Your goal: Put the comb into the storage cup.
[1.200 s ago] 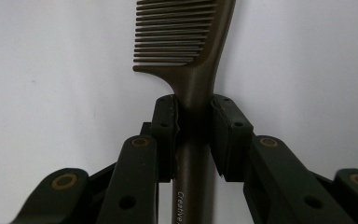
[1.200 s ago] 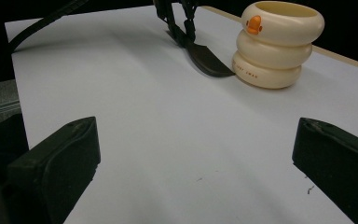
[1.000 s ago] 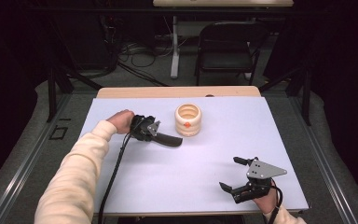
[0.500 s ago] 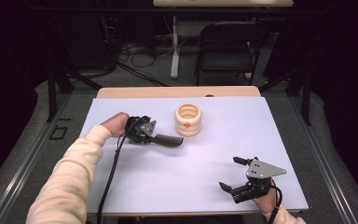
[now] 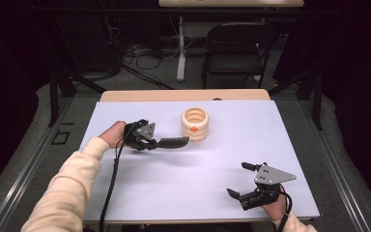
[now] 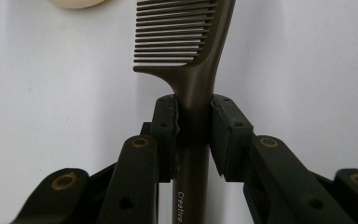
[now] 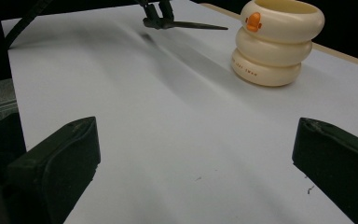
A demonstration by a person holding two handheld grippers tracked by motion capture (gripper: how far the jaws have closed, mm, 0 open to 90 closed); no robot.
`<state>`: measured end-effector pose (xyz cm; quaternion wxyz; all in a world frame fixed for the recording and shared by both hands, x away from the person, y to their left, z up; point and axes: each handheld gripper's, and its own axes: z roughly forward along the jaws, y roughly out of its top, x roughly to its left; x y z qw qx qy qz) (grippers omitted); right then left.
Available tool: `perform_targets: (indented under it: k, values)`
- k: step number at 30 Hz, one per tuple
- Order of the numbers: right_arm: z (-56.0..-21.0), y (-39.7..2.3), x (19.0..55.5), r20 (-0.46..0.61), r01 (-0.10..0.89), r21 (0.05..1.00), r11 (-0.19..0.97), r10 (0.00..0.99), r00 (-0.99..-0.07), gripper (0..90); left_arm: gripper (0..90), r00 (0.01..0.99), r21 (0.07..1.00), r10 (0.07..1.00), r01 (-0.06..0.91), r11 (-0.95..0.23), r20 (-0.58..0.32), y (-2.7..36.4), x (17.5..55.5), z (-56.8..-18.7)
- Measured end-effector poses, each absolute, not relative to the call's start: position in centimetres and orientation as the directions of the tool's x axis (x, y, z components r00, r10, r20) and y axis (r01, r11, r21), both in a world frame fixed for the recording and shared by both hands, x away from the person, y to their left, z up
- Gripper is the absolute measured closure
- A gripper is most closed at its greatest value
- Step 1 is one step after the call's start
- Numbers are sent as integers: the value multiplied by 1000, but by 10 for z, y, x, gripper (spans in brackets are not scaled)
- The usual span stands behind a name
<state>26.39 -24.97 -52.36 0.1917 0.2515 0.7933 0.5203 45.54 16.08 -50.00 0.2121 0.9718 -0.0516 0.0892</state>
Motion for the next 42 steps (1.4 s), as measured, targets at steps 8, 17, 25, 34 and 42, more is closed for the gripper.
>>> perform_targets:
  k: [8, 17, 25, 34, 42]
  values:
    - [-523, -250, 264, -44, 199, 922, 333, 599, -800, 4, 724, 977, 486, 53, -55, -872, 205, 167, 442, -498]
    - [-523, -250, 264, -42, 200, 921, 334, 597, -801, 4, 724, 970, 523, 111, -19, -852, 216, 166, 429, -498]
    - [-523, -250, 264, -42, 201, 921, 335, 597, -801, 4, 724, 960, 553, 185, 39, -832, 212, 165, 421, -496]
    - [-523, -250, 264, -41, 203, 920, 334, 598, -800, 4, 724, 940, 593, 273, 105, -798, 202, 164, 410, -493]
    - [-523, -250, 264, -42, 201, 921, 335, 597, -801, 4, 724, 924, 627, 334, 149, -764, 187, 165, 402, -491]
